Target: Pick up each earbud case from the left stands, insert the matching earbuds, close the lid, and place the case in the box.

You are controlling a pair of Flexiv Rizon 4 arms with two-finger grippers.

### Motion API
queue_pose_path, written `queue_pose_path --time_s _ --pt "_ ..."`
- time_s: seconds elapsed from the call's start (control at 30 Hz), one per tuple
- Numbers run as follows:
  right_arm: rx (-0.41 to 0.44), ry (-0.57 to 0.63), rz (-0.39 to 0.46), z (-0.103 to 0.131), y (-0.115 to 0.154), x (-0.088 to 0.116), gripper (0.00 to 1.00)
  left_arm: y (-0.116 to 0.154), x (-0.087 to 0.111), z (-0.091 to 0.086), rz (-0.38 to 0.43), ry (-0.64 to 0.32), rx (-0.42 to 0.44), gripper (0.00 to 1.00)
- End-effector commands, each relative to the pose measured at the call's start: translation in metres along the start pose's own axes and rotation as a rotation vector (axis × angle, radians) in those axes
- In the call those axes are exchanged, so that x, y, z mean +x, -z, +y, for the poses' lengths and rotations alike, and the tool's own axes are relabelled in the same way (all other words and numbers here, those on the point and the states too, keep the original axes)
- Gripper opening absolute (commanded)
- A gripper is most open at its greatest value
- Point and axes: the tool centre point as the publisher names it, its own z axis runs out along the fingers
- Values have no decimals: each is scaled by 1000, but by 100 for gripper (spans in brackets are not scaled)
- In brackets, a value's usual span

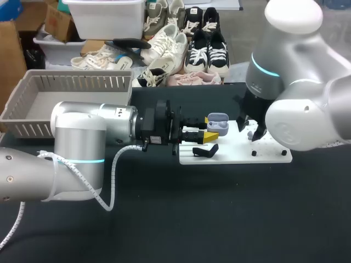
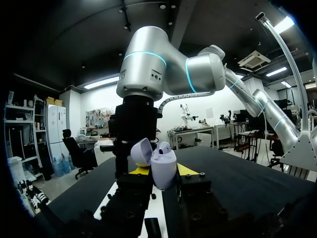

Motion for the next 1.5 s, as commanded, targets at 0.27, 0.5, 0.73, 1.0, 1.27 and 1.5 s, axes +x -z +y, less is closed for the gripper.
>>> queue_pose_path --time_s 0.27,0.5,0.73,1.0,1.27,1.5 --pt "25 -15 -2 3 -8 -8 38 0 0 -1 0 -2 -6 0" --pt "35 -17 1 1 -11 -9 36 0 0 -1 0 -2 -6 0" --pt "42 -23 4 1 -13 -11 36 0 0 -1 0 -2 -6 0" --pt "46 -18 0 2 -15 -13 33 0 0 -1 0 -2 -6 0" --pt "53 -13 4 2 -19 -13 33 0 0 -1 0 -2 -6 0" --pt "59 -14 7 1 -21 -13 25 0 0 -1 0 -2 -6 0"
